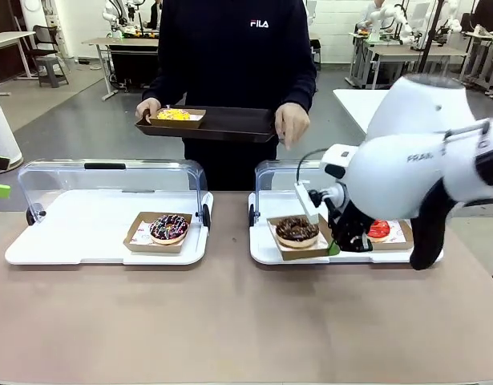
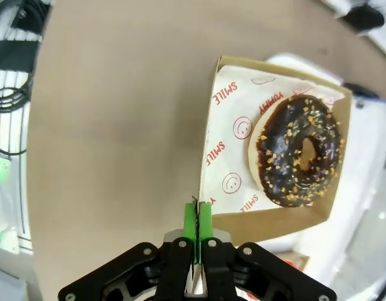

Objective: Provide the desired donut to the person.
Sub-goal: Pick up and lift the Paper togo box containing the Donut pointed at by the person.

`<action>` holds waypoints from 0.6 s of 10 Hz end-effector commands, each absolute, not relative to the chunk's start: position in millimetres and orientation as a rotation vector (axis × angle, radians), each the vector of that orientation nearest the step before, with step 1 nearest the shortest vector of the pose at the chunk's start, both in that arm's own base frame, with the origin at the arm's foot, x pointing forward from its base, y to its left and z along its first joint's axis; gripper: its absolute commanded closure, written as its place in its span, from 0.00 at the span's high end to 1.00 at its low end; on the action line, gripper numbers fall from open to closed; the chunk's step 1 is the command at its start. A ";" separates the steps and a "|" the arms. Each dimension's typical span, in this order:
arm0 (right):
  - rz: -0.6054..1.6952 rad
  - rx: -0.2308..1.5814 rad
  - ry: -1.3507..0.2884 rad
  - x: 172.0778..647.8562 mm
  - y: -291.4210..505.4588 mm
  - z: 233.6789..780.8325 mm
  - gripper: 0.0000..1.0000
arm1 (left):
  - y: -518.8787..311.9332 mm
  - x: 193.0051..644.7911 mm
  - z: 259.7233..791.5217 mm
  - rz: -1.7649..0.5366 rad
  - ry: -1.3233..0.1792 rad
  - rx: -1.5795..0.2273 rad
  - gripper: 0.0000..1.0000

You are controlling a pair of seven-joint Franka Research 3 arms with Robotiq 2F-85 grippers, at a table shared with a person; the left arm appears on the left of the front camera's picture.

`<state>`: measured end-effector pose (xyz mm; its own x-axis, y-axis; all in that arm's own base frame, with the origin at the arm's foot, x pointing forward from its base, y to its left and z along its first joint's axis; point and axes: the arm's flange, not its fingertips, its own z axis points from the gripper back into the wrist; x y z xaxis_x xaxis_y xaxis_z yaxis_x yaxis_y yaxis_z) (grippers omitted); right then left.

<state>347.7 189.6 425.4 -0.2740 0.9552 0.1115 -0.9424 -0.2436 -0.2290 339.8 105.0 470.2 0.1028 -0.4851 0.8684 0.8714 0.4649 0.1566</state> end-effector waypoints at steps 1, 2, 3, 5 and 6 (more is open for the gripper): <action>1.840 -0.110 -0.349 277.1 162.6 434.5 0.00 | 105.8 341.1 467.9 -1.061 -1.080 -0.454 1.00; 1.840 -0.152 -0.369 263.4 160.8 452.7 0.00 | 105.8 341.1 467.9 -1.061 -1.080 -0.454 1.00; 1.831 -0.164 -0.391 256.5 157.8 474.3 0.00 | 105.8 341.1 467.9 -1.061 -1.080 -0.454 1.00; 1.816 -0.164 -0.427 257.7 156.6 509.1 0.00 | 105.8 341.1 467.9 -1.061 -1.080 -0.454 1.00; 1.814 -0.160 -0.433 267.6 158.1 523.6 0.00 | 105.8 341.1 467.9 -1.061 -1.080 -0.454 1.00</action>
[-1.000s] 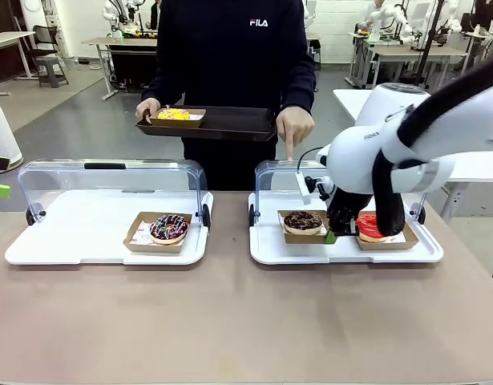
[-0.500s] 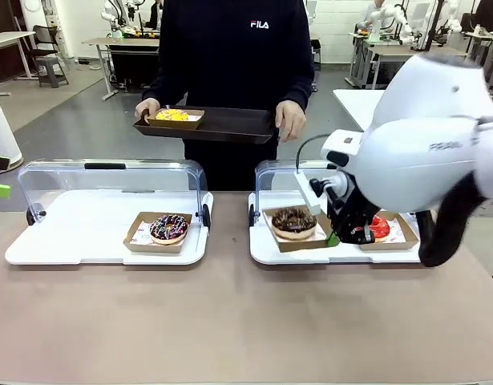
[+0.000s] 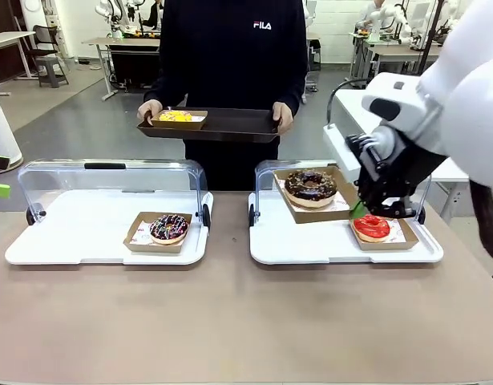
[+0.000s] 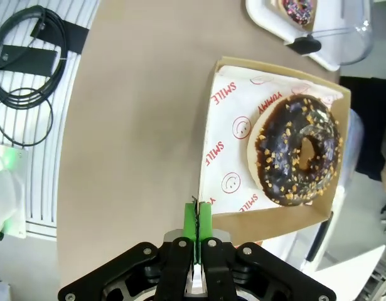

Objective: Provide the desired donut to the person.
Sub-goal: Pick up and lift the Paper togo box containing the Donut pointed at by the person.

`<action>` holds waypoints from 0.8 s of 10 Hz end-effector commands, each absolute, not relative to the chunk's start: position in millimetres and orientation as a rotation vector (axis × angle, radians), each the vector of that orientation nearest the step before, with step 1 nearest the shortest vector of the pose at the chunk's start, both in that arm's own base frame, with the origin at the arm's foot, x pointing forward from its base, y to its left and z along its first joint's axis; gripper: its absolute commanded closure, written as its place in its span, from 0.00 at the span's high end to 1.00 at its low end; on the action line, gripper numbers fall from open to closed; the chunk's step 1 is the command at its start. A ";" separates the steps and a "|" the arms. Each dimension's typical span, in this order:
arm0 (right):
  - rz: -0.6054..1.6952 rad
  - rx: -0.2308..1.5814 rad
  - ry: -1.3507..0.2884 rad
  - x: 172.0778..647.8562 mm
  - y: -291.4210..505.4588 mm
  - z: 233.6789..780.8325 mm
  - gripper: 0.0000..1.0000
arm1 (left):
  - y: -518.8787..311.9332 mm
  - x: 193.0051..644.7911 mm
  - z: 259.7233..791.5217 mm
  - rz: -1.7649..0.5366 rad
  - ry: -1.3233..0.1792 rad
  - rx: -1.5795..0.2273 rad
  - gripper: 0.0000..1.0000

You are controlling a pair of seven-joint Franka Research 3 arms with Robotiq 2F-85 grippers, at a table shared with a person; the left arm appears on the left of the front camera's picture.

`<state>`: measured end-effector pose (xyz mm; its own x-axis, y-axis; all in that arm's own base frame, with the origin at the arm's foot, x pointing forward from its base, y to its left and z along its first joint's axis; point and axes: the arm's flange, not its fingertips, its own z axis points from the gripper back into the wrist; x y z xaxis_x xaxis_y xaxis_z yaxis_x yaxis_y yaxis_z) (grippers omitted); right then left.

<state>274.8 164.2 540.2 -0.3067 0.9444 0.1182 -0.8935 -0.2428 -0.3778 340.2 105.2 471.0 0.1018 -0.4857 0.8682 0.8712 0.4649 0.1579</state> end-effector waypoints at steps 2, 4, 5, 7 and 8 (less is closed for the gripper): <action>1.804 -0.141 -0.455 305.2 162.8 540.7 0.00 | 105.8 341.1 467.9 -1.061 -1.080 -0.454 1.00; 1.815 -0.143 -0.452 282.7 155.6 541.6 0.00 | 105.8 341.1 467.9 -1.061 -1.080 -0.454 1.00; 1.815 -0.143 -0.452 282.7 155.6 541.6 0.00 | 105.8 341.1 467.9 -1.061 -1.080 -0.454 1.00; 1.815 -0.143 -0.452 282.7 155.6 541.6 0.00 | 105.8 341.1 467.9 -1.061 -1.080 -0.454 1.00; 1.815 -0.143 -0.452 282.7 155.6 541.6 0.00 | 105.8 341.1 467.9 -1.061 -1.080 -0.454 1.00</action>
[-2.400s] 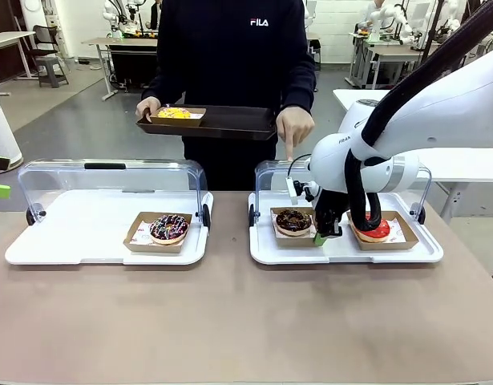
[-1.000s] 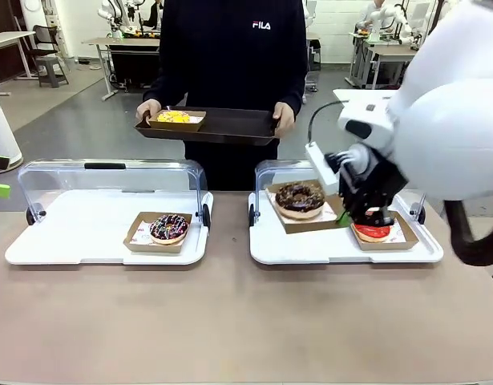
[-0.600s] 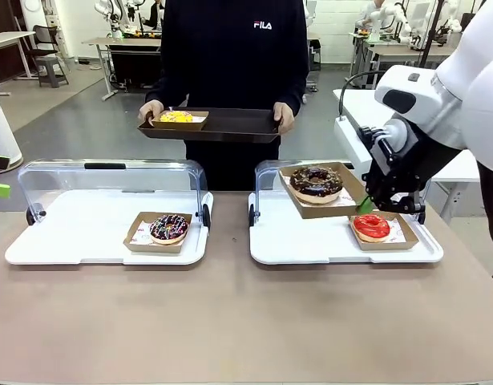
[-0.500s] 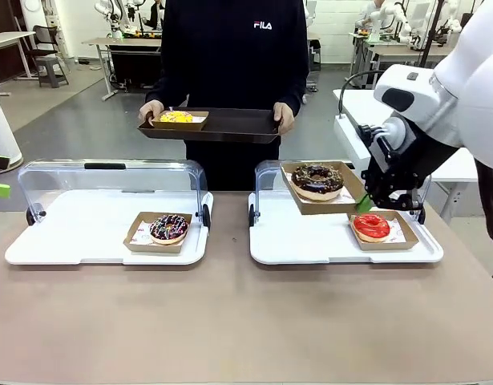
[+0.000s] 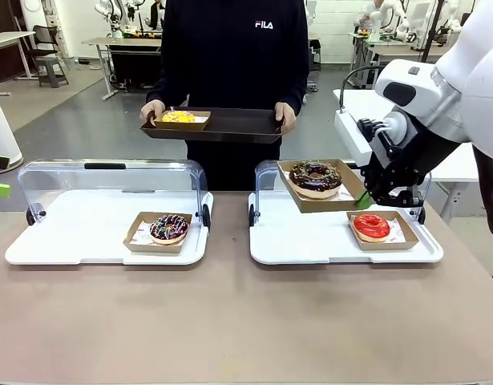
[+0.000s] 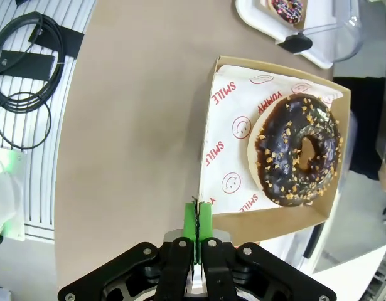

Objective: Provide the desired donut to the person.
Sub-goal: Place the picked Paper togo box onto the Handle tray extended by the person.

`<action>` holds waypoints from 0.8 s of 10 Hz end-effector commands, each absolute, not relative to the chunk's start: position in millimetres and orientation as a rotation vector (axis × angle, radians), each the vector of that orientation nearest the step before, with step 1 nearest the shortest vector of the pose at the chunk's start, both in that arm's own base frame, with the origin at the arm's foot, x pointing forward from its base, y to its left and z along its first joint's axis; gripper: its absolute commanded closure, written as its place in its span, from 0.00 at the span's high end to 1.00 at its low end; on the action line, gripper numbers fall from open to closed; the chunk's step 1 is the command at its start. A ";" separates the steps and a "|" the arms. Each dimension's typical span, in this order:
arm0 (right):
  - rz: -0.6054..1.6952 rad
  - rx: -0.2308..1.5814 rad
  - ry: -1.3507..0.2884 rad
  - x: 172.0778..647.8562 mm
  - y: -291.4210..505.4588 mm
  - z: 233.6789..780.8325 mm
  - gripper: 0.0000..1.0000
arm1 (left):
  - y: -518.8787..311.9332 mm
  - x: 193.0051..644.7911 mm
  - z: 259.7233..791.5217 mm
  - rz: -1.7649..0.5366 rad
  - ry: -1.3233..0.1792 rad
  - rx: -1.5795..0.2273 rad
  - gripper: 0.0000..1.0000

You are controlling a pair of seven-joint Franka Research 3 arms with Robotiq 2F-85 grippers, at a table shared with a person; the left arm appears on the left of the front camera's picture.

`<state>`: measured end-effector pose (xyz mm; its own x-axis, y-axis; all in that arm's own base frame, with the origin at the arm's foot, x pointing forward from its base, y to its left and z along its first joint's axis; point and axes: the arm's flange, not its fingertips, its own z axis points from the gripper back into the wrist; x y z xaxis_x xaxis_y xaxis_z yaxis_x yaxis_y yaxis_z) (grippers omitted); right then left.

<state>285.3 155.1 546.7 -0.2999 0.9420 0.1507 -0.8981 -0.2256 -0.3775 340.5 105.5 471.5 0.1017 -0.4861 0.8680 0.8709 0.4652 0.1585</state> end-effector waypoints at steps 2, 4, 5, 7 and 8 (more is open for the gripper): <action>1.815 -0.143 -0.452 282.7 155.6 541.6 0.00 | 105.8 341.1 467.9 -1.061 -1.080 -0.454 1.00; 1.815 -0.143 -0.452 282.7 155.6 541.6 0.00 | 105.8 341.1 467.9 -1.061 -1.080 -0.454 1.00; 1.815 -0.143 -0.452 282.7 155.6 541.6 0.00 | 105.8 341.1 467.9 -1.061 -1.080 -0.454 1.00; 1.815 -0.143 -0.452 282.7 155.6 541.6 0.00 | 105.8 341.1 467.9 -1.061 -1.080 -0.454 1.00; 1.815 -0.143 -0.452 282.7 155.6 541.6 0.00 | 105.8 341.1 467.9 -1.061 -1.080 -0.454 1.00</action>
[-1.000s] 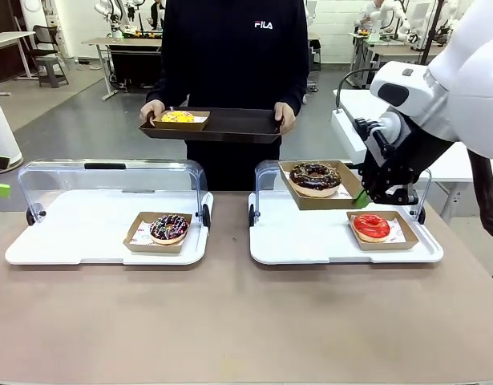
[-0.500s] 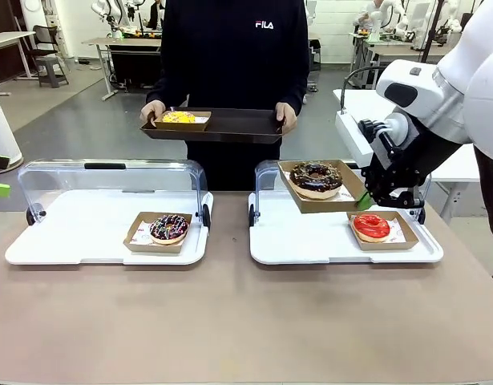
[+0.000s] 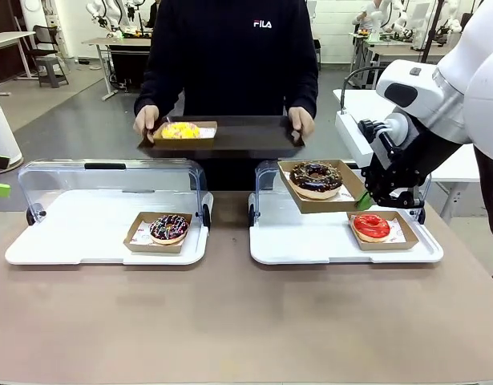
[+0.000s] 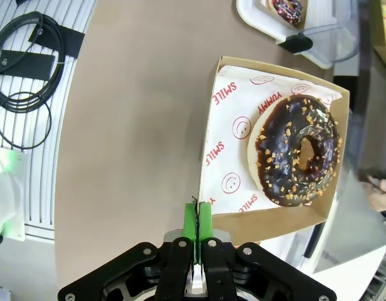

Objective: Provide the desired donut to the person.
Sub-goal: Place the picked Paper togo box onto the Handle tray extended by the person.

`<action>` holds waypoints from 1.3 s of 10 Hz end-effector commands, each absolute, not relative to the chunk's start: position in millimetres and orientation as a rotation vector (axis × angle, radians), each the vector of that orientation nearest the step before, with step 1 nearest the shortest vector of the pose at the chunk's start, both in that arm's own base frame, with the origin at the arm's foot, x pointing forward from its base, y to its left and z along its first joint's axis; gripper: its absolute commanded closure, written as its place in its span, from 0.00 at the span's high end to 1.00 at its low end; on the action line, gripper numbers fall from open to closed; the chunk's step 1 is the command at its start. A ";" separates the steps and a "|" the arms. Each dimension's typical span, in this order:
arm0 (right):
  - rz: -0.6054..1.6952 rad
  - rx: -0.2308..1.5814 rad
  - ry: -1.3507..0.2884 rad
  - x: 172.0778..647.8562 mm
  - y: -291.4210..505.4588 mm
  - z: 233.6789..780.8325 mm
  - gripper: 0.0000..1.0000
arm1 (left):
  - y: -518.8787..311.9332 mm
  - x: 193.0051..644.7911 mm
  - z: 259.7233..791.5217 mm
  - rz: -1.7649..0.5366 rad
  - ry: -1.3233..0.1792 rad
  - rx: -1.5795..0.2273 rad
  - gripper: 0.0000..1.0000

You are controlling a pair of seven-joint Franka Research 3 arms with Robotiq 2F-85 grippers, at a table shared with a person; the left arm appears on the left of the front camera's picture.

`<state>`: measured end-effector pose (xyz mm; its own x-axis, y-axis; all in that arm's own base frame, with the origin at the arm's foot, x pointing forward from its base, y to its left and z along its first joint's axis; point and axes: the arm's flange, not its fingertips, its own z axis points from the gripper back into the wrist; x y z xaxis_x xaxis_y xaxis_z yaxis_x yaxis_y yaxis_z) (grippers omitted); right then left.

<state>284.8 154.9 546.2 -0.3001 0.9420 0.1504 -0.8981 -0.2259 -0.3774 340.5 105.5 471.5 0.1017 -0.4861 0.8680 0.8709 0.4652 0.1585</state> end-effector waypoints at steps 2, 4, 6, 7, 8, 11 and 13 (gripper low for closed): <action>1.815 -0.143 -0.452 282.7 155.6 541.6 0.00 | 105.8 341.1 467.9 -1.061 -1.080 -0.454 1.00; 1.815 -0.143 -0.452 282.7 155.6 541.6 0.00 | 105.8 341.1 467.9 -1.061 -1.080 -0.454 1.00; 1.815 -0.143 -0.452 282.7 155.6 541.6 0.00 | 105.8 341.1 467.9 -1.061 -1.080 -0.454 1.00; 1.815 -0.143 -0.452 282.7 155.6 541.6 0.00 | 105.8 341.1 467.9 -1.061 -1.080 -0.454 1.00; 1.815 -0.143 -0.452 282.7 155.6 541.6 0.00 | 105.8 341.1 467.9 -1.061 -1.080 -0.454 1.00; 1.815 -0.143 -0.452 282.7 155.6 541.6 0.00 | 105.8 341.1 467.9 -1.061 -1.080 -0.454 1.00; 1.815 -0.143 -0.452 282.7 155.6 541.6 0.00 | 105.8 341.1 467.9 -1.061 -1.080 -0.454 1.00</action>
